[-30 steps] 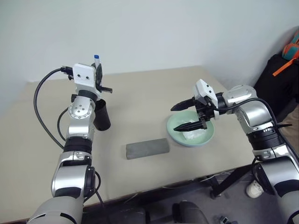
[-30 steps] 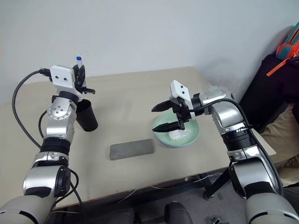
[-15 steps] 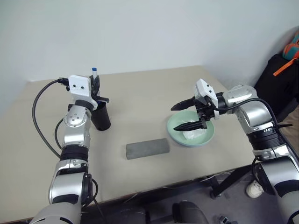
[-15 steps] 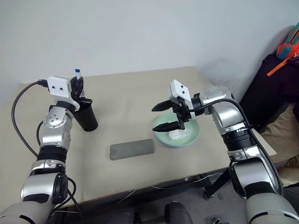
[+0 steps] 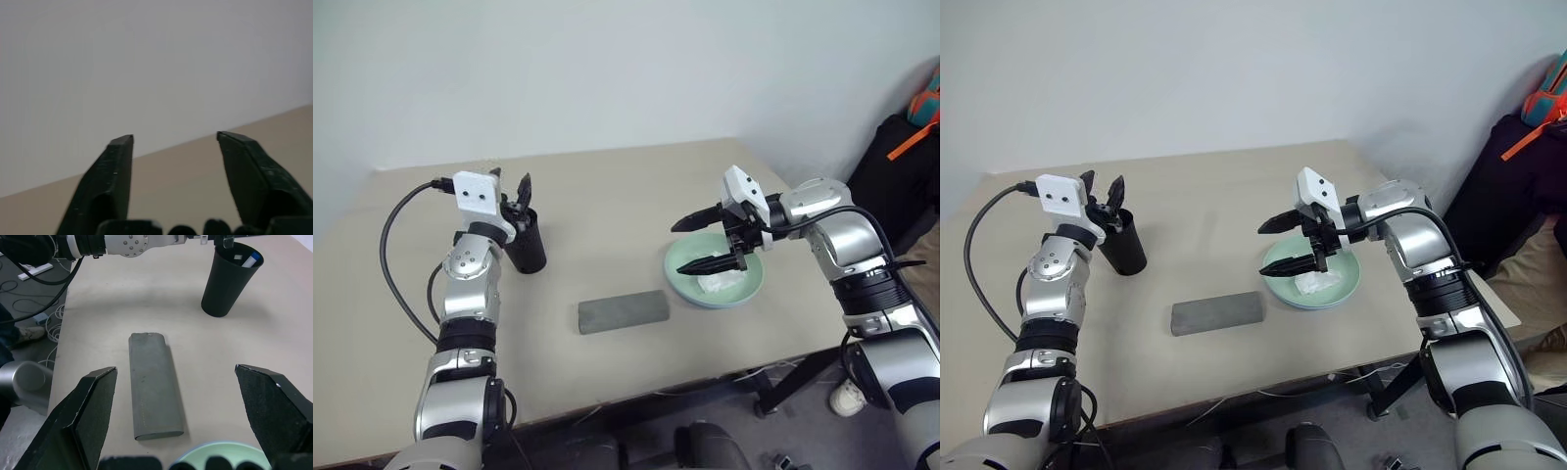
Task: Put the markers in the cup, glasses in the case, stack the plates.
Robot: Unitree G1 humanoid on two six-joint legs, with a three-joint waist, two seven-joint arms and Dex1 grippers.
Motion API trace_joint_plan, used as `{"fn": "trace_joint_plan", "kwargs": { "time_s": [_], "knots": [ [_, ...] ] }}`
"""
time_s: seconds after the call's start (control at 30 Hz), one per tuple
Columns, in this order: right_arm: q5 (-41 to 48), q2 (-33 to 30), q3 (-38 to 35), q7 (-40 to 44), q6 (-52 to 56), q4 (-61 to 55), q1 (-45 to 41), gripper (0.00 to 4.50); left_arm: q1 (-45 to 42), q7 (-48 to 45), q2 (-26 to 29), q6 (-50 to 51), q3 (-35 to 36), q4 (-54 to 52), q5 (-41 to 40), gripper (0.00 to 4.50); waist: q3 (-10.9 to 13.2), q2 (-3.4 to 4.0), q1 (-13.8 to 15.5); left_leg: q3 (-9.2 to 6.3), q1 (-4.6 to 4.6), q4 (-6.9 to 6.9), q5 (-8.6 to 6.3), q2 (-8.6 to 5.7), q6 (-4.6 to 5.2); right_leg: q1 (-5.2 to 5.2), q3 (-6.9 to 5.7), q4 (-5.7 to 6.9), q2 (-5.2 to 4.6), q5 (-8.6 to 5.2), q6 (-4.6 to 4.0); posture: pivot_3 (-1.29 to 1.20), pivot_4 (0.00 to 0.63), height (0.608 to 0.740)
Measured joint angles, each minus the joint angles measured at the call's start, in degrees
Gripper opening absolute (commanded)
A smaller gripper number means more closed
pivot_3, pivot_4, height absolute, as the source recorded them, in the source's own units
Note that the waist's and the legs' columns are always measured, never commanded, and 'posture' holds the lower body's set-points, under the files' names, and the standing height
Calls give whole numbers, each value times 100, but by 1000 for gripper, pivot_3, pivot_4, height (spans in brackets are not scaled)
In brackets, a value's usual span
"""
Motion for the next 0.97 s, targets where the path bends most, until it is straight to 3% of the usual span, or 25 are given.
{"fn": "trace_joint_plan", "kwargs": {
  "time_s": [0.07, 0.23, 0.37, 0.47, 0.7, 0.83, 0.97],
  "knots": [
    [0, 0, 0, -5, 0, 0, 0, 4182, 91, -101, 15, 32, 3, -52, -18, 4486, 0, 0, -1, 0, 0, -2, 0, 0, 0, -1, 0, 0, 0, 0, 0, 0, 0, 738],
    [3, -51, -2, -38, 10, -10, 3, 4182, 506, -806, 370, 730, 69, -912, -491, 4486, 1, -2, -15, 2, -5, -6, -2, 9, -4, -14, -3, 0, 2, -1, -1, 0, 0, 738],
    [10, -230, -82, -62, 55, -17, 71, 4182, 1562, -1849, 1491, 2148, 535, -2694, -1526, 4486, 2, -1, -59, -1, 1, -26, -10, 20, -4, -27, 3, -4, 7, -6, -5, 0, 0, 738],
    [22, -285, -189, -150, 96, -11, 130, 4182, 2616, -2613, 2244, 3017, 1145, -3841, -2231, 4486, 4, 2, -47, -2, 15, -54, -15, 17, -14, -26, 8, -12, 2, -20, -14, 0, 0, 738],
    [91, -323, -288, -411, 177, -191, 290, 4182, 4637, -3589, 3028, 4989, 3155, -4991, -3501, 4486, 13, 7, -18, 1, 12, -58, -18, 75, -18, -24, -25, -48, -8, -26, -18, 0, 0, 738],
    [196, -277, -293, -594, 395, -706, 413, 4182, 5518, -3897, 3105, 5671, 3850, -5579, -3674, 4486, 19, 30, -10, 5, 10, -70, -20, 95, -23, -15, -86, -84, -29, -26, -18, 0, 0, 738],
    [361, -261, -289, -660, 676, -1106, 490, 4182, 5785, -3957, 2883, 5997, 4189, -6099, -4026, 4486, 20, 30, -1, 0, 11, -80, -26, 96, -34, -17, -118, -86, -34, -26, -18, 0, 0, 738]
  ]
}}
